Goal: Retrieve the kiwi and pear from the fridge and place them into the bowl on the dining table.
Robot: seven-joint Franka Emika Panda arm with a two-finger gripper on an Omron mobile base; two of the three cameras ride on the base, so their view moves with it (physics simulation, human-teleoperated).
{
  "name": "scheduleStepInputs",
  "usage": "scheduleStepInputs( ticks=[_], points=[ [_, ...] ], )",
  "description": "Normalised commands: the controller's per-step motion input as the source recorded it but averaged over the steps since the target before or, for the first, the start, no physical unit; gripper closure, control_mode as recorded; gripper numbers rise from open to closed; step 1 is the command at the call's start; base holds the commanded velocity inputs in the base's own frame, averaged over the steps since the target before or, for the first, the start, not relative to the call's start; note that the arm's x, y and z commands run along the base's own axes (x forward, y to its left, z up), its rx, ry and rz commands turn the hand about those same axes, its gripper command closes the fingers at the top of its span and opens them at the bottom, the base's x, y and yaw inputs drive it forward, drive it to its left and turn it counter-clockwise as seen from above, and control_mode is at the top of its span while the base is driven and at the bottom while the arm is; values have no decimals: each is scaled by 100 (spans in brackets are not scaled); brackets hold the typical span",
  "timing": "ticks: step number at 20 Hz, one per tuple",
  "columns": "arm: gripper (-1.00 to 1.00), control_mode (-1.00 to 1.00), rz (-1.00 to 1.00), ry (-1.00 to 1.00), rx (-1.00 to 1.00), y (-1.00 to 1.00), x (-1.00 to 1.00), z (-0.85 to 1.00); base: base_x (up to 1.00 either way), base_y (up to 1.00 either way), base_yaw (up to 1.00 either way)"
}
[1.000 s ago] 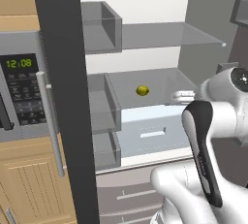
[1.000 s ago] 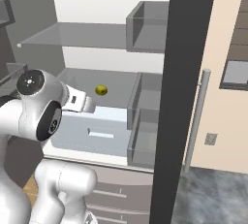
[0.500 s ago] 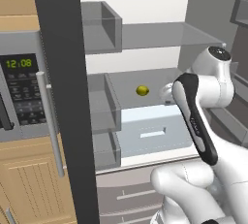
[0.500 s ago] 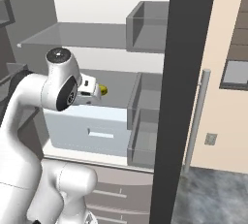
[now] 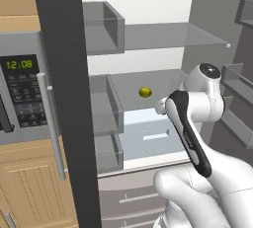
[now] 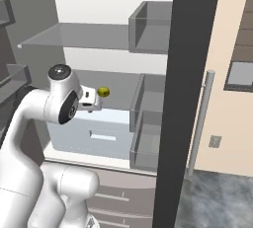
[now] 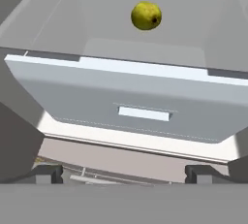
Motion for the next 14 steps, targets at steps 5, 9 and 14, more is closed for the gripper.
scheduleStepInputs(
  ticks=[5, 9, 14],
  points=[
    [-100, -100, 0, -6, 0, 1, 16, -11, 0, 0, 0],
    [-100, -100, -2, 0, 0, 0, 19, 0, 0, 0, 0],
    [-100, -100, -1, 2, 0, 3, 28, 0, 0, 0, 0]
  ],
)
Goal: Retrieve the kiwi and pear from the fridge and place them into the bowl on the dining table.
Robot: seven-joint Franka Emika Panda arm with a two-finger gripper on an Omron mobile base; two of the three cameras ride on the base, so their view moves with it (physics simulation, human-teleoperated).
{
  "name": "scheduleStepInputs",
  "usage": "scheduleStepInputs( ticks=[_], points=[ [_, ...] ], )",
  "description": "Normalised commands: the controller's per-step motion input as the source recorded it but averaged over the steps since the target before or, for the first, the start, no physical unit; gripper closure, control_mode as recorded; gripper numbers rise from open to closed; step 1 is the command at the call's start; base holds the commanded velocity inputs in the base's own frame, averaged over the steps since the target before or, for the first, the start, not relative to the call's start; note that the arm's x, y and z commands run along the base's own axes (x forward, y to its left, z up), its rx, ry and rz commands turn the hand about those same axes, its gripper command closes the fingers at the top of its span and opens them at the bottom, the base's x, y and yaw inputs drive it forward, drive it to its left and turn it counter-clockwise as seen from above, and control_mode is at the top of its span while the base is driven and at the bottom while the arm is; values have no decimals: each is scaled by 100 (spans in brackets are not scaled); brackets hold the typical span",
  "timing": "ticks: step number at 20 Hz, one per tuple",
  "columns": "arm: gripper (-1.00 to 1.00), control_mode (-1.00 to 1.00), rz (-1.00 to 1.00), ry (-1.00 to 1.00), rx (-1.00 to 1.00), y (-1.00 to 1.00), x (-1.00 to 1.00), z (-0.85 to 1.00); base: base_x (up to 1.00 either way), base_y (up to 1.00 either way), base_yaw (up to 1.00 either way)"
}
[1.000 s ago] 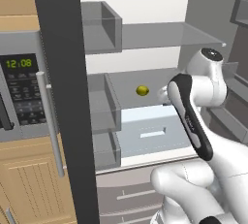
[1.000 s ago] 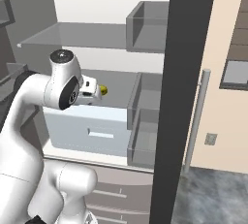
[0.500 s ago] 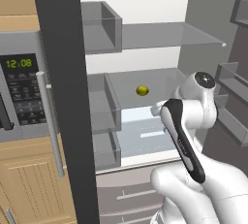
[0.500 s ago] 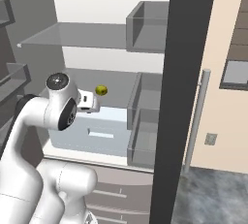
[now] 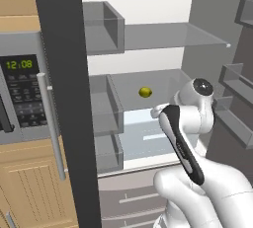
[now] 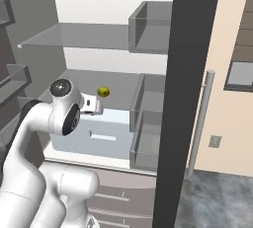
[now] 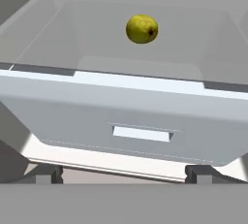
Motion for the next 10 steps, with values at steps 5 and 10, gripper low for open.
scheduleStepInputs(
  ticks=[5, 10],
  points=[
    [-100, -100, -2, 4, 0, 4, 31, 4, 0, 0, 0],
    [-100, -100, 0, 3, 0, 0, 39, 11, 0, 0, 0]
  ],
)
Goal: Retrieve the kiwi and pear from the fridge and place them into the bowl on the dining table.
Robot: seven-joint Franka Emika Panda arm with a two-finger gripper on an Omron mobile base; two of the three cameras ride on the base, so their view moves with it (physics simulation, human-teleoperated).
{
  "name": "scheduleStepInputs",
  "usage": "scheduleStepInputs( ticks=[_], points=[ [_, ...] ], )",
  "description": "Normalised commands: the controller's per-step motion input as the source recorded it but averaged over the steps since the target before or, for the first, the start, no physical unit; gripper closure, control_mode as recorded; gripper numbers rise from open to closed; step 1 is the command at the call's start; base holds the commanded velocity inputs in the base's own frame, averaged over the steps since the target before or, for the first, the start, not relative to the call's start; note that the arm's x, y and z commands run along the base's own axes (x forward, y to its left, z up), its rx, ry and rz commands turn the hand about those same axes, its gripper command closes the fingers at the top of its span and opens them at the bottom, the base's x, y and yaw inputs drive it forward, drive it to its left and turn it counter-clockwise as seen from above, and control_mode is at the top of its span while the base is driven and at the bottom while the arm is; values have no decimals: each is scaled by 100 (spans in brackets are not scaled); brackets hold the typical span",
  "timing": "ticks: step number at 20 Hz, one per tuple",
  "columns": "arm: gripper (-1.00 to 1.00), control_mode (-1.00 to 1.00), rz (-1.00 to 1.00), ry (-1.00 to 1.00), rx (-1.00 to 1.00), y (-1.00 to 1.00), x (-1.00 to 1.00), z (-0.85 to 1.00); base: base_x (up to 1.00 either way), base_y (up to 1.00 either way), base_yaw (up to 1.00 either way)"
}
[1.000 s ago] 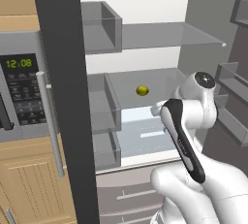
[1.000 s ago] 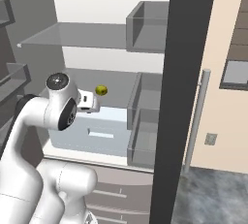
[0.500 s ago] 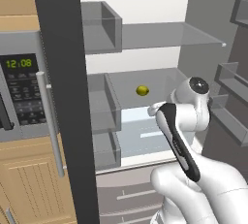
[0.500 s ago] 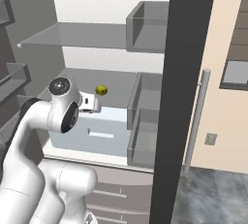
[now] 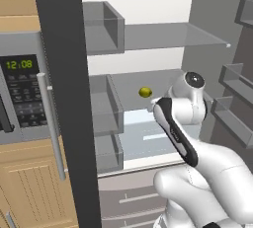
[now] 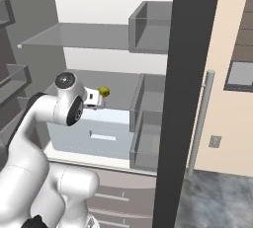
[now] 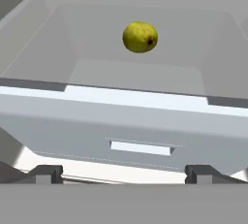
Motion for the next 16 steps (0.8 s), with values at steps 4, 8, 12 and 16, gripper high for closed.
scheduleStepInputs(
  ticks=[4, 8, 12, 16],
  points=[
    [-100, -100, 0, 0, 0, 0, 45, 1, 0, 0, 0],
    [-100, -100, 0, -1, 0, 0, 39, -11, 0, 0, 0],
    [-100, -100, 0, -6, 0, 0, 32, -12, 0, 0, 0],
    [-100, -100, 0, 0, 0, 0, 16, 0, 0, 0, 0]
  ],
)
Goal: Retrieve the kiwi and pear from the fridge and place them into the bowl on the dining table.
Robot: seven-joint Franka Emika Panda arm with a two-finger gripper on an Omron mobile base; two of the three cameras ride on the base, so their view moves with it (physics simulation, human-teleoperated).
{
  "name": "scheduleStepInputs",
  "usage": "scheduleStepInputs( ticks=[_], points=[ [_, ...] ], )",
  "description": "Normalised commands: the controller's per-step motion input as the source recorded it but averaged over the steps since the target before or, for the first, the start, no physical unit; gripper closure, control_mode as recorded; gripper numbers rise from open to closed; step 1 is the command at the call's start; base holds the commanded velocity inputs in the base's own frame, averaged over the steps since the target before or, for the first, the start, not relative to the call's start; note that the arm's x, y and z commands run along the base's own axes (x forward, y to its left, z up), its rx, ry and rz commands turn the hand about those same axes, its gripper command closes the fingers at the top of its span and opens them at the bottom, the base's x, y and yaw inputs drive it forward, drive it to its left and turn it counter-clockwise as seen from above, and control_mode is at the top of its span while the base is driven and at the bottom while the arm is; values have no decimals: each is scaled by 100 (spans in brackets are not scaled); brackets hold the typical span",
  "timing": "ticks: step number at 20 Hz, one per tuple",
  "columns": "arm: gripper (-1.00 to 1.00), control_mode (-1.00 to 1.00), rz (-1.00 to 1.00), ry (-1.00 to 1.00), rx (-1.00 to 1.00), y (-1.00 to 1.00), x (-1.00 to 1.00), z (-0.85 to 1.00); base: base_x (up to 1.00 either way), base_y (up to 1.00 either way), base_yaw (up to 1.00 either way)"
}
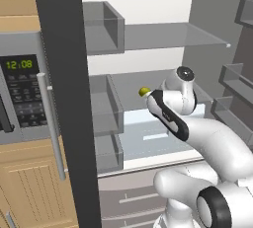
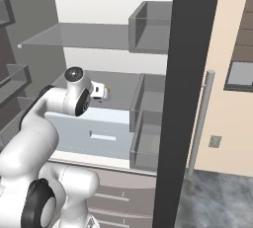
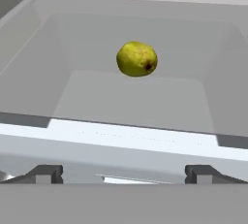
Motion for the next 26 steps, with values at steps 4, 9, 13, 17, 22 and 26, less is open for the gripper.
scheduleStepInputs(
  ticks=[4, 9, 13, 17, 22, 26],
  points=[
    [-100, -100, 0, 0, 0, 0, 1, 0, 0, 0, 0],
    [-100, -100, 0, 0, 0, 0, 0, 1, 0, 0, 0],
    [-100, -100, 0, 0, 0, -6, 8, 0, 0, 0, 0],
    [-100, -100, 0, 0, 0, -18, 31, 0, 0, 0, 0],
    [-100, -100, 0, 0, 0, -17, 39, 0, 0, 0, 0],
    [-100, -100, 0, 0, 0, 0, 22, 0, 0, 0, 0]
  ],
)
